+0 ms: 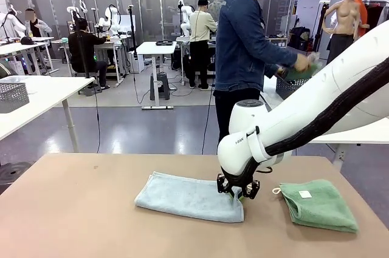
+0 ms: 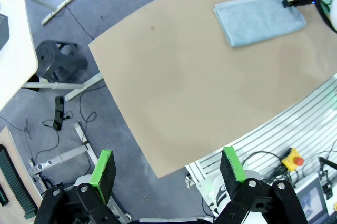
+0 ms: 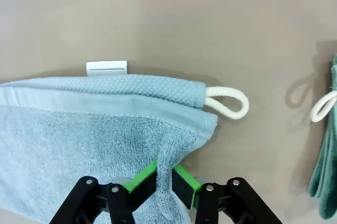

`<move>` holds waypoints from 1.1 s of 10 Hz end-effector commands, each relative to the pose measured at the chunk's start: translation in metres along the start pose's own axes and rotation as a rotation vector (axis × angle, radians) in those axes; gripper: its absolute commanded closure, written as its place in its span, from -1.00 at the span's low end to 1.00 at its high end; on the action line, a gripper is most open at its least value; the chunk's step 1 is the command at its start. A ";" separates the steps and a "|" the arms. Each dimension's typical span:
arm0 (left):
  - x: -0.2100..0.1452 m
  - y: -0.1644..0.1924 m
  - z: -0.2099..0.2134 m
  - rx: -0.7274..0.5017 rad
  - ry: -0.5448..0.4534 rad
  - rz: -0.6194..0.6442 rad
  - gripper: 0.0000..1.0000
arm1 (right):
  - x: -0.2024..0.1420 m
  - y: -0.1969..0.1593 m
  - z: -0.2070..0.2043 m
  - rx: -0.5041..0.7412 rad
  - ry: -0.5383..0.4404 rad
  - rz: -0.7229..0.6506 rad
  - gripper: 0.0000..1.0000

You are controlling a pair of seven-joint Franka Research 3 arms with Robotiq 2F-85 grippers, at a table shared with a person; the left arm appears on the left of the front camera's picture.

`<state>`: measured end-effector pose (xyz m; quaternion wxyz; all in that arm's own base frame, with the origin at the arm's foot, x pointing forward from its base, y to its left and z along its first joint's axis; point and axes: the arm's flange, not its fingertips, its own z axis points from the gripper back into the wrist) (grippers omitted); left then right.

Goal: Fold the towels and place them in the basket.
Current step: When a person lays out a Towel with hook on the table, fold it in half twice.

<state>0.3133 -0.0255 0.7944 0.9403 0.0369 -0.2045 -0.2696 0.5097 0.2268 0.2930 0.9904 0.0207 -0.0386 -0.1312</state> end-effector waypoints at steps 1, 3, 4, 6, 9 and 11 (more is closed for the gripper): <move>-0.001 0.000 0.001 0.005 -0.002 0.000 -1.00 | -0.006 -0.024 0.026 -0.003 -0.040 0.129 1.00; -0.001 0.000 0.001 0.005 -0.002 0.000 -1.00 | -0.011 -0.043 0.067 -0.113 -0.131 0.314 1.00; -0.001 0.000 0.001 0.005 -0.002 0.000 -1.00 | -0.014 -0.044 0.084 -0.173 -0.181 0.366 1.00; -0.001 0.000 0.001 0.005 -0.002 0.000 -1.00 | -0.018 -0.028 0.111 -0.222 -0.229 0.437 1.00; -0.001 0.000 0.001 0.005 -0.002 0.000 -1.00 | -0.015 0.028 0.125 -0.125 -0.156 0.538 1.00; -0.001 0.000 0.001 0.005 -0.002 0.000 -1.00 | -0.015 0.060 0.110 -0.064 -0.095 0.538 1.00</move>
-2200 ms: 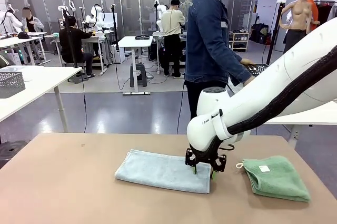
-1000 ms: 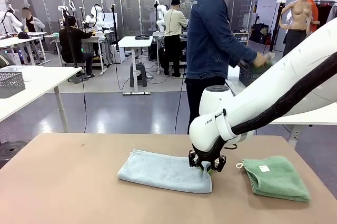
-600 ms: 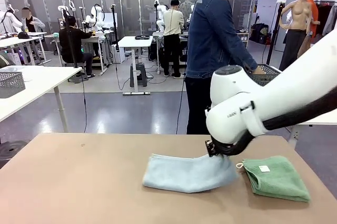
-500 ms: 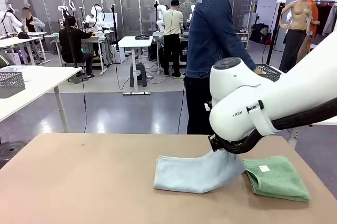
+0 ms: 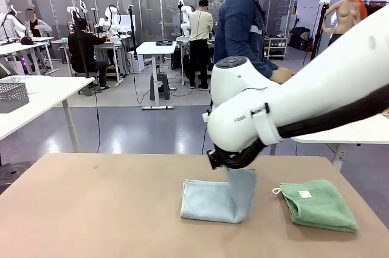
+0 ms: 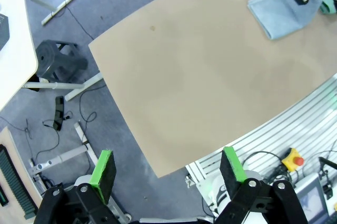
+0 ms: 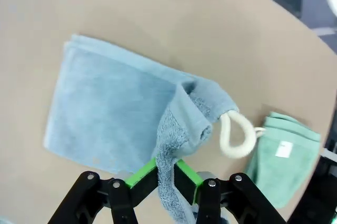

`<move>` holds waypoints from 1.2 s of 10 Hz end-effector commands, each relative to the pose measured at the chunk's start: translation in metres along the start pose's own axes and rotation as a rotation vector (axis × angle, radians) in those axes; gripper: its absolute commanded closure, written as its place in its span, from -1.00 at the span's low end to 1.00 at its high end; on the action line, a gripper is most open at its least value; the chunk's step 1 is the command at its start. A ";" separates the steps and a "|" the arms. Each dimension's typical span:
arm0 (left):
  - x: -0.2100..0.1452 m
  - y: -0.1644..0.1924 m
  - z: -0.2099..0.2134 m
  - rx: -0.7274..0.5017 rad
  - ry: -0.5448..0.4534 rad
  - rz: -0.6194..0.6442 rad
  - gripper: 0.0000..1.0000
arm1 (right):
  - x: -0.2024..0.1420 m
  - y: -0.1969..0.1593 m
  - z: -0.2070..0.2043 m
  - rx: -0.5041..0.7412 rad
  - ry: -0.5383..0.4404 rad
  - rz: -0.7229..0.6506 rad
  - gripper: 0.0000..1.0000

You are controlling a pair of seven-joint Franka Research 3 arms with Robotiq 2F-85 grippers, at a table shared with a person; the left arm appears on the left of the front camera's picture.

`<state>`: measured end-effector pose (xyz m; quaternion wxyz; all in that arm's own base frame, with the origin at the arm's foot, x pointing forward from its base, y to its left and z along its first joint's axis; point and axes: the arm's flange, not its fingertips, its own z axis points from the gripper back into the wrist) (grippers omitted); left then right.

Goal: Fold the towels and place them in the basket.
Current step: When a person lays out a Towel with hook on the table, fold it in half twice.

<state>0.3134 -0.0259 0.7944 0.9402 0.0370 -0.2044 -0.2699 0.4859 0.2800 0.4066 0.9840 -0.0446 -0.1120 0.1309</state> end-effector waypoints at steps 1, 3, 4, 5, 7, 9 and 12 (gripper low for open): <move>-0.001 0.001 0.001 0.005 -0.002 0.001 -1.00 | 0.021 0.011 -0.011 0.103 0.091 0.000 1.00; -0.001 0.001 0.001 0.005 -0.002 0.001 -1.00 | 0.025 0.028 -0.028 0.132 0.150 -0.017 1.00; -0.001 0.001 0.001 0.005 -0.002 0.001 -1.00 | 0.027 0.036 -0.036 0.147 0.158 -0.035 1.00; -0.001 0.001 0.001 0.005 -0.002 0.001 -1.00 | 0.029 0.041 -0.040 0.180 0.150 -0.054 1.00; -0.001 0.001 0.001 0.005 -0.002 0.001 -1.00 | 0.033 0.052 -0.046 0.215 0.148 -0.114 1.00; -0.001 0.001 0.001 0.005 -0.002 0.001 -1.00 | 0.036 0.065 -0.052 0.215 0.166 -0.146 0.51; -0.001 0.001 0.001 0.005 -0.002 0.001 -1.00 | 0.039 0.070 -0.054 0.198 0.163 -0.175 -0.55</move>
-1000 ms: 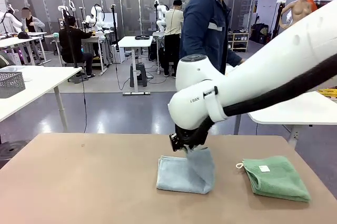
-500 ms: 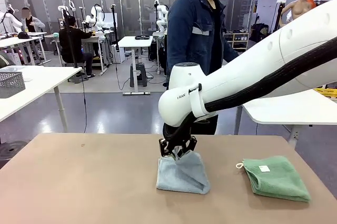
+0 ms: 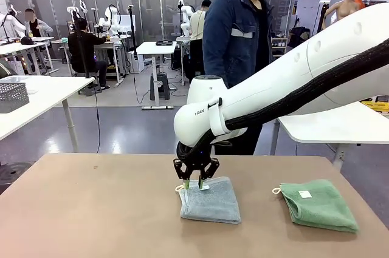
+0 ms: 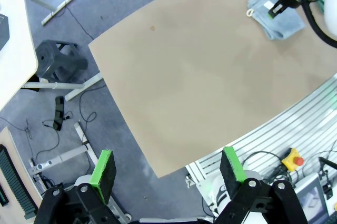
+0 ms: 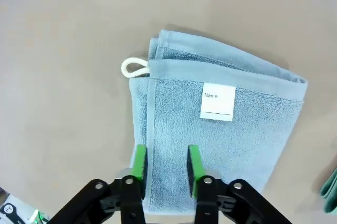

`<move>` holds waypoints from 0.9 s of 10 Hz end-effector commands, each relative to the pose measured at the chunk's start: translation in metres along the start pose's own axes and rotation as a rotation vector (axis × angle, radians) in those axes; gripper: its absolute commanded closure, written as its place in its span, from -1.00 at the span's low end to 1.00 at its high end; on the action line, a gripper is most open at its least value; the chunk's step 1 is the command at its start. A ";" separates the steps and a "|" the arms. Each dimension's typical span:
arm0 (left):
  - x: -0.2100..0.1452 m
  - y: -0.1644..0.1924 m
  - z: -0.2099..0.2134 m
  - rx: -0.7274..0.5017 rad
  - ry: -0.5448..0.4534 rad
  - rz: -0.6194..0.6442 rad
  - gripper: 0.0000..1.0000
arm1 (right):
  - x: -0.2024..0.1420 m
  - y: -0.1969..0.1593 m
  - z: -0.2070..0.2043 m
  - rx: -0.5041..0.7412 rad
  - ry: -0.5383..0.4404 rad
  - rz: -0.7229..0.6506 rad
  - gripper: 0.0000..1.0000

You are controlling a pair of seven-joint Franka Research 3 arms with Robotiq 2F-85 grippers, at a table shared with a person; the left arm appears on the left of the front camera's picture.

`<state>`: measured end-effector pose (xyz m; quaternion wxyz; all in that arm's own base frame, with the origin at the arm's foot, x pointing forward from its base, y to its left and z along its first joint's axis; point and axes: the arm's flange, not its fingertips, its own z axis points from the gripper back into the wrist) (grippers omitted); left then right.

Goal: Fold the towels and place them in the basket.
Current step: When a person lays out a Towel with hook on the table, fold it in half twice.

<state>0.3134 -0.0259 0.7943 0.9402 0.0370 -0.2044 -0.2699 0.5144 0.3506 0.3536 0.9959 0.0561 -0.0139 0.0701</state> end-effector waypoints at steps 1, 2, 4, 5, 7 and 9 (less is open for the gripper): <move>-0.001 0.001 0.001 0.005 -0.002 0.001 -1.00 | 0.001 0.004 0.003 0.004 -0.024 -0.048 -0.84; -0.001 0.001 0.001 0.005 -0.002 0.001 -1.00 | -0.002 0.002 0.008 0.015 -0.034 -0.056 -1.00; -0.001 0.001 0.001 0.005 -0.002 0.001 -1.00 | -0.010 -0.007 0.016 0.035 -0.058 -0.071 -1.00; -0.001 0.001 0.001 0.005 -0.002 0.001 -1.00 | -0.013 -0.013 0.016 0.048 -0.060 -0.075 -0.93; -0.001 0.001 0.001 0.005 -0.002 0.001 -1.00 | -0.015 -0.021 0.010 0.052 -0.046 -0.078 -1.00; -0.001 0.001 0.001 0.005 -0.002 0.001 -1.00 | -0.003 -0.007 0.018 0.028 -0.044 -0.055 -1.00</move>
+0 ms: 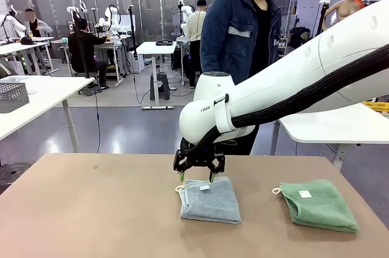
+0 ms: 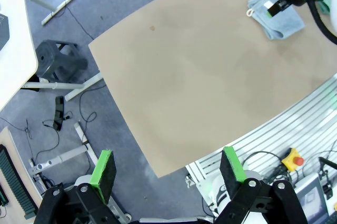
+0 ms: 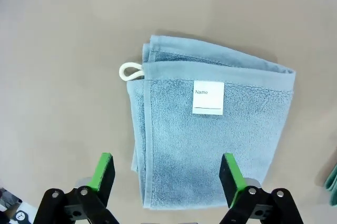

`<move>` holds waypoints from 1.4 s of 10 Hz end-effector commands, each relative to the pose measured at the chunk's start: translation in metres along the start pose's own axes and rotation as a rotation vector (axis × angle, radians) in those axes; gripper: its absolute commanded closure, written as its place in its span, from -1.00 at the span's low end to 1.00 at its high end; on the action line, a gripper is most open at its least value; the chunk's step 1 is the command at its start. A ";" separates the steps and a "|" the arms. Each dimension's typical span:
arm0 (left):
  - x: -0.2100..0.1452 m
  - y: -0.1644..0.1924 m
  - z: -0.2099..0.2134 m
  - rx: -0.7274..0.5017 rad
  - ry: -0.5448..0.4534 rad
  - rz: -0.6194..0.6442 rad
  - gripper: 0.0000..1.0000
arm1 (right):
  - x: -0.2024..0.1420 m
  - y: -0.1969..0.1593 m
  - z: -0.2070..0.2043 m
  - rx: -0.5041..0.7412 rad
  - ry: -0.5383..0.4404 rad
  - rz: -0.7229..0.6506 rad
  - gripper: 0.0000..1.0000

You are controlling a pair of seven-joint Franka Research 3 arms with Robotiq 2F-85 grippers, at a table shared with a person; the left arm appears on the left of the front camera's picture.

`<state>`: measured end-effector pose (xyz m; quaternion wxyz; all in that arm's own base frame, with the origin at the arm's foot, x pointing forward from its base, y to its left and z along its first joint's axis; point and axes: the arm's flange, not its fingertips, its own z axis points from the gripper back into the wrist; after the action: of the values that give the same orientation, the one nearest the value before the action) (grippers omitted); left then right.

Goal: Fold the towels and place them in the basket.
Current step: When a person lays out a Towel with hook on the table, fold it in half twice.

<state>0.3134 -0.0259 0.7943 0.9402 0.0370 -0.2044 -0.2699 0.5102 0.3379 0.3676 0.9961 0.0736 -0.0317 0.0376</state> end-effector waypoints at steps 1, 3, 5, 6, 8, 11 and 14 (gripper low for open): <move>-0.001 0.001 0.001 0.005 -0.002 0.001 -1.00 | 0.003 0.003 0.002 -0.003 -0.003 0.008 -1.00; -0.001 0.001 0.001 0.005 -0.002 0.001 -1.00 | 0.003 0.003 0.002 -0.003 -0.003 0.008 -1.00; -0.001 0.001 0.001 0.005 -0.002 0.001 -1.00 | 0.003 0.003 0.002 -0.003 -0.003 0.008 -1.00; -0.001 0.001 0.001 0.005 -0.002 0.001 -1.00 | 0.003 0.003 0.002 -0.003 -0.003 0.008 -1.00; -0.001 0.001 0.001 0.005 -0.002 0.001 -1.00 | 0.003 0.003 0.002 -0.003 -0.003 0.008 -1.00; -0.001 0.001 0.001 0.005 -0.002 0.001 -1.00 | 0.003 0.003 0.002 -0.003 -0.003 0.008 -1.00; -0.001 0.001 0.001 0.005 -0.002 0.001 -1.00 | 0.003 0.003 0.002 -0.003 -0.003 0.008 -1.00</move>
<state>0.3134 -0.0259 0.7943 0.9402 0.0370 -0.2044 -0.2699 0.5115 0.3408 0.3703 0.9959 0.0751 -0.0332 0.0392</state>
